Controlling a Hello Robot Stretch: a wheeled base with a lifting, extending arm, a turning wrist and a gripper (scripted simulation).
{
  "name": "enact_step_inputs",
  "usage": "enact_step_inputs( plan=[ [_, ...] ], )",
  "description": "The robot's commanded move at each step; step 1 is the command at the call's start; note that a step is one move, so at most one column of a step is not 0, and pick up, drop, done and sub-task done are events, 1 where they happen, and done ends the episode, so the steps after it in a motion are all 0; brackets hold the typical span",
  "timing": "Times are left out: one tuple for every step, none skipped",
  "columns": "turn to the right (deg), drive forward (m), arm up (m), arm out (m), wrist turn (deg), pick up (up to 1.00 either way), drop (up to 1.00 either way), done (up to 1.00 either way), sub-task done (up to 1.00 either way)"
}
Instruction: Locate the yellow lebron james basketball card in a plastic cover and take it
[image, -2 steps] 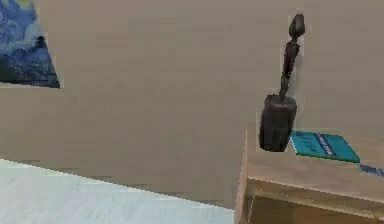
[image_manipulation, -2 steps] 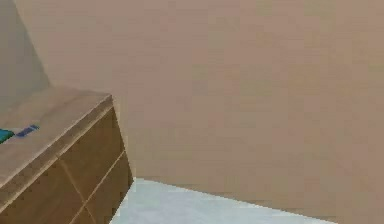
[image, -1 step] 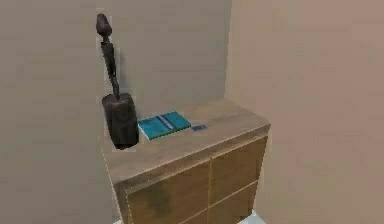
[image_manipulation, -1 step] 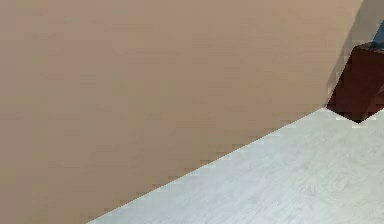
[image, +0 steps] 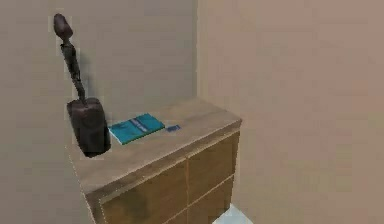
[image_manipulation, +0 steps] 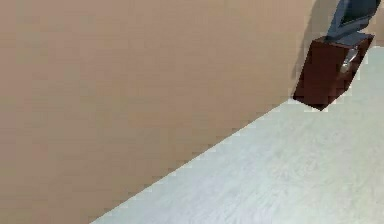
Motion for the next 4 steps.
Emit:
enact_step_inputs(
  plan=[
    [0.0, 0.60, 0.00, 0.00, 0.0, 0.00, 0.00, 0.00, 0.00],
    [-45.0, 0.00, 0.00, 0.00, 0.0, 0.00, 0.00, 0.00, 0.00],
    [-45.0, 0.00, 0.00, 0.00, 0.0, 0.00, 0.00, 0.00, 0.00],
    [-18.0, 0.00, 0.00, 0.00, 0.0, 0.00, 0.00, 0.00, 0.00]
  ],
)
